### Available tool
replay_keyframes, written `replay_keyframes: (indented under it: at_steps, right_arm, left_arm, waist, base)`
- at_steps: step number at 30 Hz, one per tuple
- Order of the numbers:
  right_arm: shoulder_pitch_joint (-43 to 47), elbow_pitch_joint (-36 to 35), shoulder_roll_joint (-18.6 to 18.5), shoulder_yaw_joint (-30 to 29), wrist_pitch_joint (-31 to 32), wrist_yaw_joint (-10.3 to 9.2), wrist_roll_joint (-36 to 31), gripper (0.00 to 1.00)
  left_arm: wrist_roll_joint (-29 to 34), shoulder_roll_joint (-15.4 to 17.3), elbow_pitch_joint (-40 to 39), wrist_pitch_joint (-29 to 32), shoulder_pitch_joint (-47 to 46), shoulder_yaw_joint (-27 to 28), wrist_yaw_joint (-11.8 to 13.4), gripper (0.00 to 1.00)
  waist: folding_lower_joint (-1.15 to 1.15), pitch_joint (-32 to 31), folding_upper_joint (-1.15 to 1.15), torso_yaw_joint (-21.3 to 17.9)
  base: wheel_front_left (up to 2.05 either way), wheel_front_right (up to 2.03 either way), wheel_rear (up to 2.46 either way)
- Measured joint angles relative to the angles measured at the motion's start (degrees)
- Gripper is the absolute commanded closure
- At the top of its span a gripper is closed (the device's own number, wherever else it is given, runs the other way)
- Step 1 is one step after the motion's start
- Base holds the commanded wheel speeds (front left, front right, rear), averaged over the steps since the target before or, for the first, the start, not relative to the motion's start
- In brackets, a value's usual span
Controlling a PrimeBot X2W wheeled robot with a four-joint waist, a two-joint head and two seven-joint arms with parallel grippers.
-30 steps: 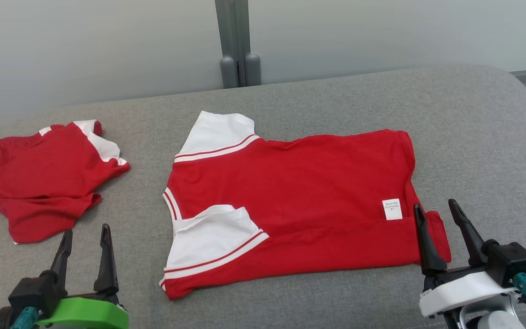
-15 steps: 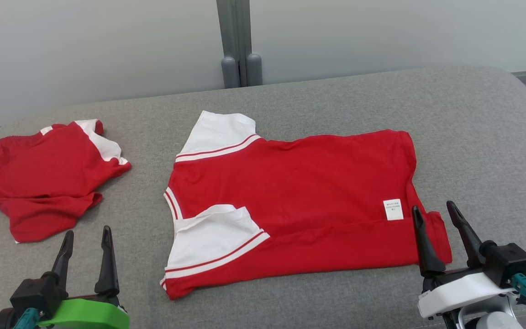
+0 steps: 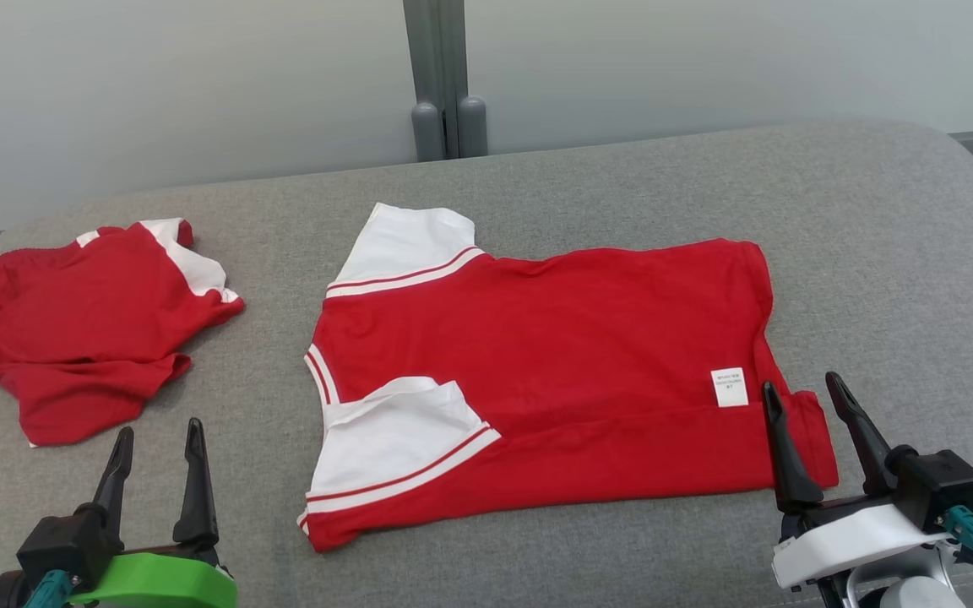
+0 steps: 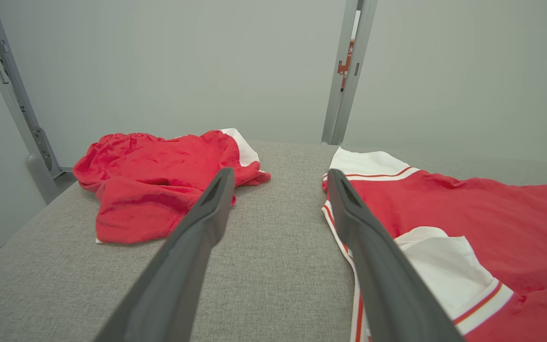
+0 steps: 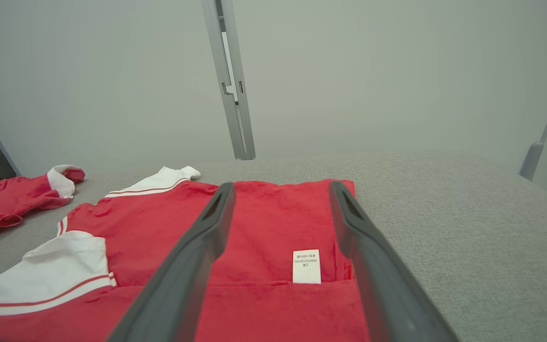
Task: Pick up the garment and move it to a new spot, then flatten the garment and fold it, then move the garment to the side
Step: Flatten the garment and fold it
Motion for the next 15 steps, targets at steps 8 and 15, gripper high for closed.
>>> replay_keyframes:
  at_steps: [8, 15]
  right_arm:
    - [-0.01, 0.34, 0.3, -0.33, 0.0, 0.0, -0.07, 0.0]
    - [-0.05, 0.34, 0.58, -0.51, 0.0, 0.0, -0.07, 0.0]
  left_arm:
    - [0.2, -0.08, 0.08, 0.0, 0.0, 0.3, -0.05, 0.0]
    - [0.27, -0.09, 0.13, 0.0, 0.0, 0.49, -0.07, 0.0]
  waist:
    - [0.0, 0.01, 0.0, 0.0]
    - [0.0, 0.03, 0.0, -0.05]
  base:
    - [0.0, 0.0, 0.0]
    - [0.0, 0.0, 0.0]
